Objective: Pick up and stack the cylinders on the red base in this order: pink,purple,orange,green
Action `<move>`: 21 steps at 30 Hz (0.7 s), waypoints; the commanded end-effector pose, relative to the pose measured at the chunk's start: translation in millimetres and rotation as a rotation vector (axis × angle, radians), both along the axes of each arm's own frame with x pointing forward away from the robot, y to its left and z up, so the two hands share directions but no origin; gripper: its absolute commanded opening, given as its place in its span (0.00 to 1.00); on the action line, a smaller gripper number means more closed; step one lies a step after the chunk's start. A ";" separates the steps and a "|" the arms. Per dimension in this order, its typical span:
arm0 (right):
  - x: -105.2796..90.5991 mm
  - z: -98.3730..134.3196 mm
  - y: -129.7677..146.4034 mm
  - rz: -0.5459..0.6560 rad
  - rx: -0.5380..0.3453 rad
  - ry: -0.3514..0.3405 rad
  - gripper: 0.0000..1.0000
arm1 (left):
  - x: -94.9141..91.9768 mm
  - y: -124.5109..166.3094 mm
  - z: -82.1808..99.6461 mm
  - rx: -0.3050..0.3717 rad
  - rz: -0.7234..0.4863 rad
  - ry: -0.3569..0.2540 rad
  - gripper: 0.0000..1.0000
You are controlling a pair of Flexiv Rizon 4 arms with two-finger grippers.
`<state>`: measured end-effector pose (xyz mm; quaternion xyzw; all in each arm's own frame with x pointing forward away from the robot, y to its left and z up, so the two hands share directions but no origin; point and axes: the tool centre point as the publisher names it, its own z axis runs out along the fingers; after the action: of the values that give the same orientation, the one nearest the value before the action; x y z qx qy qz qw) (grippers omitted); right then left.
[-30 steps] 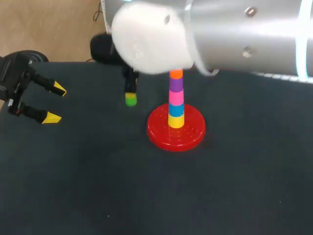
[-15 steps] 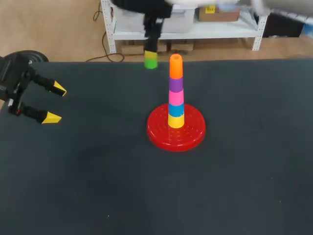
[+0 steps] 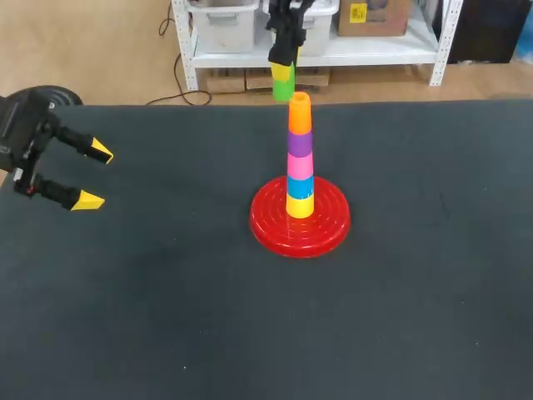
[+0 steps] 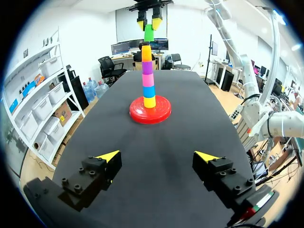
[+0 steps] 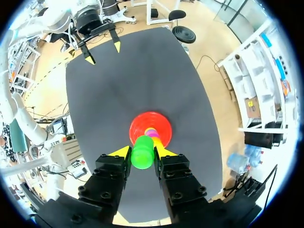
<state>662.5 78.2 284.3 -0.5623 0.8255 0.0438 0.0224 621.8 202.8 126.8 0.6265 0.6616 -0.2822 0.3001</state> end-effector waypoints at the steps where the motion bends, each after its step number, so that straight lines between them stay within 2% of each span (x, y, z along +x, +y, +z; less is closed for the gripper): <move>1: -4.9 -3.8 -5.4 -0.009 0.006 -0.010 0.00 | -0.3 0.8 -1.1 -0.003 -0.001 -0.004 1.00; 11: -4.3 -12.5 -17.4 -0.045 -0.014 0.009 0.00 | -0.3 0.8 -1.1 -0.003 -0.001 -0.004 1.00; 21: 2.6 -11.6 -20.1 -0.050 -0.019 0.002 0.00 | -0.3 0.8 -1.1 -0.003 -0.001 -0.004 1.00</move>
<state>664.8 59.3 272.7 -0.5416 0.8398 0.0346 0.0162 621.8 202.8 126.8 0.6265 0.6616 -0.2822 0.3001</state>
